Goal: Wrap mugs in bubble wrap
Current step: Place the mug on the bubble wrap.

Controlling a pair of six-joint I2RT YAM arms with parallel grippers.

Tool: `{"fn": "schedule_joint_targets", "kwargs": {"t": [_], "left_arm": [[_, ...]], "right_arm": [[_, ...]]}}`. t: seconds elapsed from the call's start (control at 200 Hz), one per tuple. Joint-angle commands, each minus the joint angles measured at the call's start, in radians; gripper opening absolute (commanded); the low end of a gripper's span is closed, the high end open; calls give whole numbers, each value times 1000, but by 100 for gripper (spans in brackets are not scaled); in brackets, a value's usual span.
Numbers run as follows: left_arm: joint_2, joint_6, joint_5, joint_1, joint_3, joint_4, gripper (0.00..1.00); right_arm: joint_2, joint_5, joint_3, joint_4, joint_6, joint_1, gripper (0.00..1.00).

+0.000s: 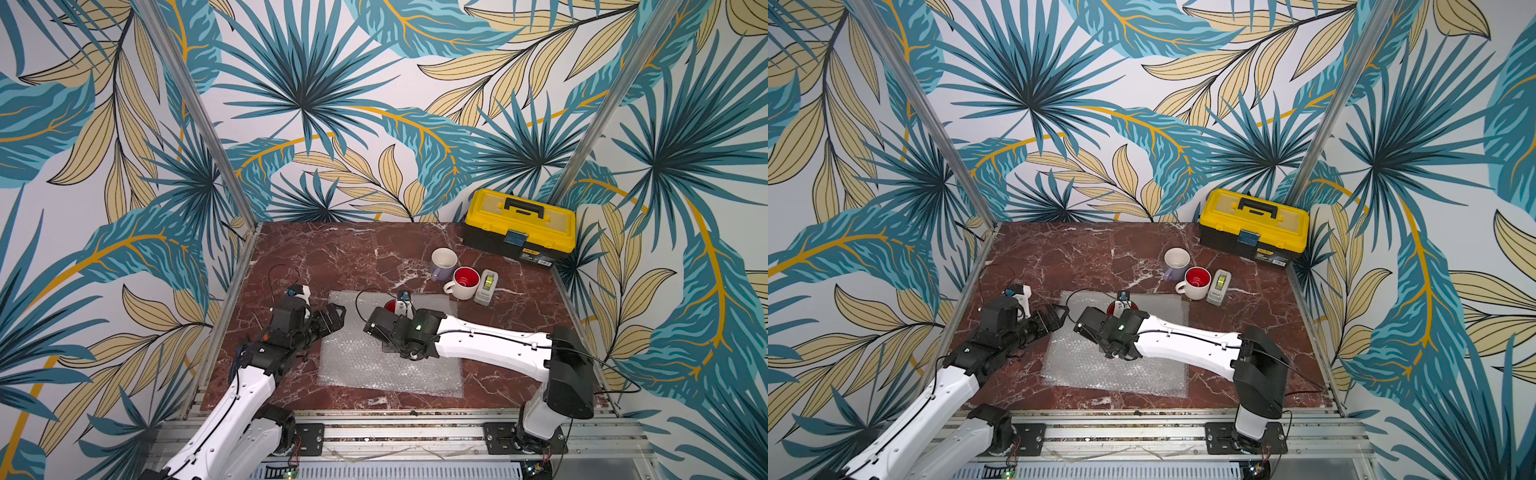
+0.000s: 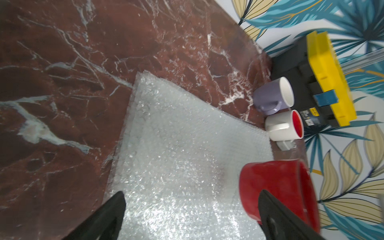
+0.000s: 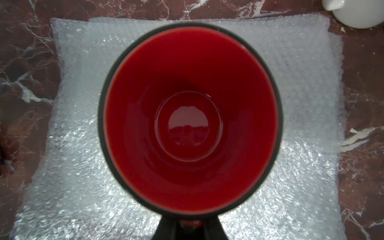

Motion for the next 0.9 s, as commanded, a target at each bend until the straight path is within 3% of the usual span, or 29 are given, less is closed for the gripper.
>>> {"fn": "schedule_joint_targets", "kwargs": {"t": [0.0, 0.821, 0.896], "left_arm": [[-50, -30, 84, 18, -57, 52, 100], [-93, -26, 105, 23, -105, 43, 100], [-96, -23, 100, 23, -105, 32, 100]], "right_arm": [[27, 67, 27, -10, 58, 17, 0], [167, 68, 69, 15, 53, 16, 0], [172, 49, 64, 31, 51, 16, 15]]}}
